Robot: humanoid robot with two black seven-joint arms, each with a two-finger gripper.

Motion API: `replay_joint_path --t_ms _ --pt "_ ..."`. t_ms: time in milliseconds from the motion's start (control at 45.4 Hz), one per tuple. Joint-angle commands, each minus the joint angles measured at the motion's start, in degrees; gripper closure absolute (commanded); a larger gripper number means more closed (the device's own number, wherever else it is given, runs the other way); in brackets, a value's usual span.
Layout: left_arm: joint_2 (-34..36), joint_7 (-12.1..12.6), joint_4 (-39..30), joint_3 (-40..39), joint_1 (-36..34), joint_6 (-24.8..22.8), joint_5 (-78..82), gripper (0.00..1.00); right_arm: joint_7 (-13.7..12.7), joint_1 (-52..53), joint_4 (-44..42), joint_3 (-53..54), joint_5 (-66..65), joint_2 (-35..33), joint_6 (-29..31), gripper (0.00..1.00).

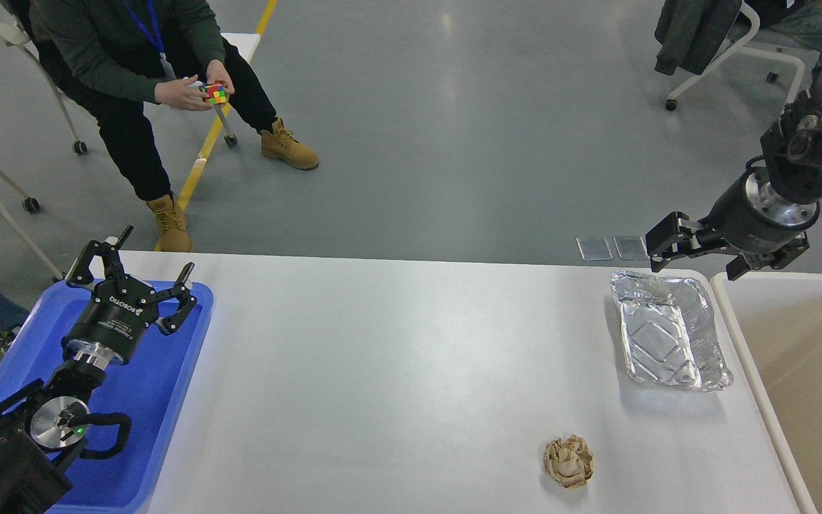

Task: Tidy desktop
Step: 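Lift the right gripper up and away from the silver foil tray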

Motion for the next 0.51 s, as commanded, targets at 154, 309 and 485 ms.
replay_joint_path --t_ms 154,309,485 --pt "0.0 0.0 0.0 0.0 0.0 0.0 0.0 0.01 0.1 -1.4 -4.4 0.9 0.0 -2.4 -0.5 0.00" --pt "0.0 0.0 0.0 0.0 0.0 0.0 0.0 0.01 0.1 -2.7 -4.3 0.6 0.1 -2.6 -0.4 0.00" --pt "0.0 0.0 0.0 0.0 0.0 0.0 0.0 0.01 0.0 -9.9 -7.9 0.4 -1.0 -2.6 -6.9 0.00"
